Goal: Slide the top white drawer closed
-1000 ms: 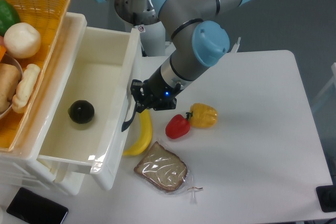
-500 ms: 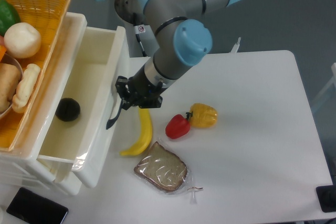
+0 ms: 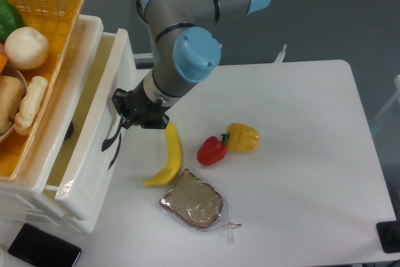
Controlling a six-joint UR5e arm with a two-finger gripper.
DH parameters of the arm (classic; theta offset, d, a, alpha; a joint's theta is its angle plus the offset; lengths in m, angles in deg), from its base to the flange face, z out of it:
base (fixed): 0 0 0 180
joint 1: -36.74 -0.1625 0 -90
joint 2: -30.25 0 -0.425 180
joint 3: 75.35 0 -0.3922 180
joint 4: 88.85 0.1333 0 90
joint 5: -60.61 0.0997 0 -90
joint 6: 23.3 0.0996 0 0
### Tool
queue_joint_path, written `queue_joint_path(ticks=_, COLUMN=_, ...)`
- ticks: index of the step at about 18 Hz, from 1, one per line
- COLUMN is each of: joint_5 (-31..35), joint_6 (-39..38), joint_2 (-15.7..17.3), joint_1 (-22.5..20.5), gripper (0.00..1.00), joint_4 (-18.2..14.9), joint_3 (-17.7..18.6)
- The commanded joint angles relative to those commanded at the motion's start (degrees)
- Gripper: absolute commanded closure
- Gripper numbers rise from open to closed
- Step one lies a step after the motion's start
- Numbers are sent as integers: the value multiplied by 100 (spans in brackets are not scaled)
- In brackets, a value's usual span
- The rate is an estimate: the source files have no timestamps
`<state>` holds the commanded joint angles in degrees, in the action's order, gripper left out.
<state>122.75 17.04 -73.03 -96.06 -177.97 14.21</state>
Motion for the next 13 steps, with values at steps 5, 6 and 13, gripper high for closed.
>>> queue_joint_path(ticks=5, joint_5=26, joint_6=-44, joint_2=9, joint_1=131, gripper=100, joint_4=-9, joint_3=18)
queue_joint_path(ticks=6, joint_5=26, joint_6=-44, joint_2=0, joint_1=141, gripper=100, joint_4=-9, joint_3=18)
queue_joint_path(ticks=13, joint_5=35, joint_6=17, joint_2=-9, joint_1=132, gripper=94, joint_4=35, joint_3=9)
